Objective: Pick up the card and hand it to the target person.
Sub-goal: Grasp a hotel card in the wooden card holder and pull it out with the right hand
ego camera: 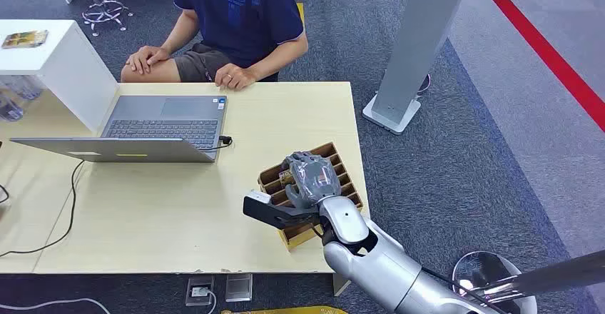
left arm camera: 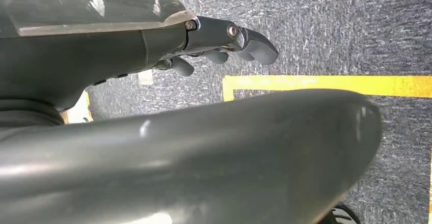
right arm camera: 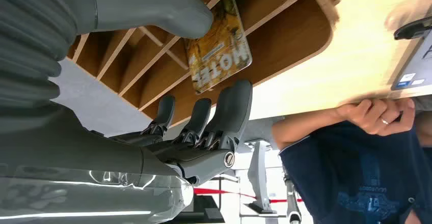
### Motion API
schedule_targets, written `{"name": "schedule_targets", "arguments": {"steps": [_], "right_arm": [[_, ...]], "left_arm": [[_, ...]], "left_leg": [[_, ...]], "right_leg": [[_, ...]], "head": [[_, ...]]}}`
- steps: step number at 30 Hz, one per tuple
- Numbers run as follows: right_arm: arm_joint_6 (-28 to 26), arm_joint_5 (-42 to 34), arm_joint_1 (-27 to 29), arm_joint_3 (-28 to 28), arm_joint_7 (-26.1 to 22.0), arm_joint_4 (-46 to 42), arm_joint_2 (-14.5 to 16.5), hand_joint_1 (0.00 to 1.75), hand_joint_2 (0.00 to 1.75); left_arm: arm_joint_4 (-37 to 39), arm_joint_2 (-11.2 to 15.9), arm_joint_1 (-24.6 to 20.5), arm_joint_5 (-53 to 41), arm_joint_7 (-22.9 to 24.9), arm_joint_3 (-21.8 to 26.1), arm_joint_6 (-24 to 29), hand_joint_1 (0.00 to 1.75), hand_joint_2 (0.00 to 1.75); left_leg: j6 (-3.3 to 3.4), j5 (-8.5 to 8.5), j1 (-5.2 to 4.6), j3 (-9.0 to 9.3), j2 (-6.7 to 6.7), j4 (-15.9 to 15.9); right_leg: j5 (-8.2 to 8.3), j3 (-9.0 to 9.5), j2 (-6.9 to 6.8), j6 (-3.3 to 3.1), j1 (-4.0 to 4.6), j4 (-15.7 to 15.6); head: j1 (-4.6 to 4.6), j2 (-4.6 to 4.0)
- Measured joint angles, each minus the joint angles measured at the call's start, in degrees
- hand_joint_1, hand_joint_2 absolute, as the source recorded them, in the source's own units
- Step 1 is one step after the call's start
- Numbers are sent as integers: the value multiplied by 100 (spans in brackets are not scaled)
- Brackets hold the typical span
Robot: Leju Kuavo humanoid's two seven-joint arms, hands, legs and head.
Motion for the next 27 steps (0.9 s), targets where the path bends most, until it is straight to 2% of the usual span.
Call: {"name": "schedule_targets", "arguments": {"steps": [27], "right_arm": [[-41, -62, -28, 123, 134, 214, 56, 79, 175]], "left_arm": [[0, 0, 1, 37, -1, 0, -15, 0, 0]], "left_leg": [[0, 0, 0, 1, 0, 0]], "right_leg": [[0, 0, 0, 0, 0, 0]], "head": [[4, 0]]}}
